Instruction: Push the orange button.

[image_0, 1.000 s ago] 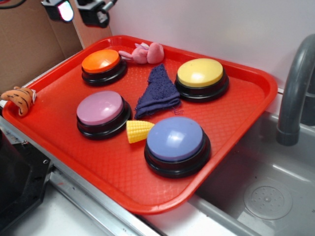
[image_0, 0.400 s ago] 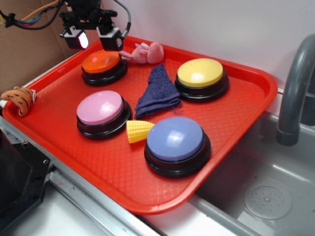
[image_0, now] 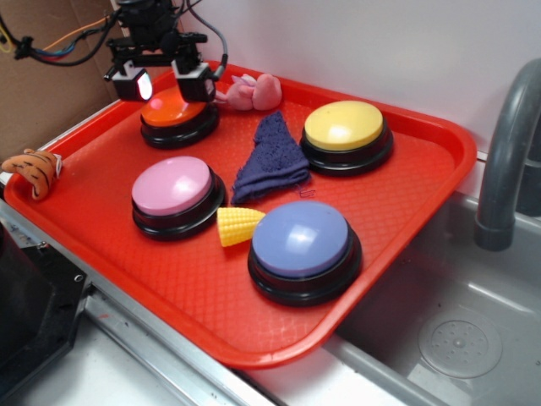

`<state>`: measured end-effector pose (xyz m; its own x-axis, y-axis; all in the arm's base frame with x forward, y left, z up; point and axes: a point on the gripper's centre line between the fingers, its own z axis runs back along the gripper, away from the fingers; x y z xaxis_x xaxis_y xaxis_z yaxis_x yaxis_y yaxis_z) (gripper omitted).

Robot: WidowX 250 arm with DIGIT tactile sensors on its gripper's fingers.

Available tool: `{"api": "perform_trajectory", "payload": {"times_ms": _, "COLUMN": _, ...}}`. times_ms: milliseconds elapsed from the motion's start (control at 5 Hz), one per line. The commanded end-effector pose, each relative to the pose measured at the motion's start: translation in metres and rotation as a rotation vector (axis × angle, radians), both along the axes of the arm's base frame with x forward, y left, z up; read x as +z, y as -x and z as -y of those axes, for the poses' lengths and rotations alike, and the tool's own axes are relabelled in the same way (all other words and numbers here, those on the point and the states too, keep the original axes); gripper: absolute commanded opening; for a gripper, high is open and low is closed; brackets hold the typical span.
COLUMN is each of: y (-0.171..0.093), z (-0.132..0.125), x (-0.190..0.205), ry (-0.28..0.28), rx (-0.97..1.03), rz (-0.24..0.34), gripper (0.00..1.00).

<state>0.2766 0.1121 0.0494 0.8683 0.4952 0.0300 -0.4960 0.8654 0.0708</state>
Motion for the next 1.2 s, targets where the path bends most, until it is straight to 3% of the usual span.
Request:
{"api": "perform_trajectory", "payload": {"times_ms": 0, "y": 0.009, "z": -0.001, "x": 0.020, "ry": -0.027, "rx": -0.024, "rz": 0.037, "gripper": 1.00}}
{"api": "perform_trajectory", "payload": {"times_ms": 600, "y": 0.046, "z": 0.013, "x": 0.097, "ry": 0.035, "rx": -0.119, "rz": 0.047, "gripper": 1.00}}
{"api": "perform_trajectory", "payload": {"times_ms": 800, "y": 0.055, "z": 0.015, "x": 0.107, "ry": -0.044, "rx": -0.059, "rz": 0.028, "gripper": 1.00}}
{"api": "perform_trajectory", "payload": {"times_ms": 1000, "y": 0.064, "z": 0.019, "x": 0.118, "ry": -0.055, "rx": -0.038, "rz": 0.074, "gripper": 1.00}}
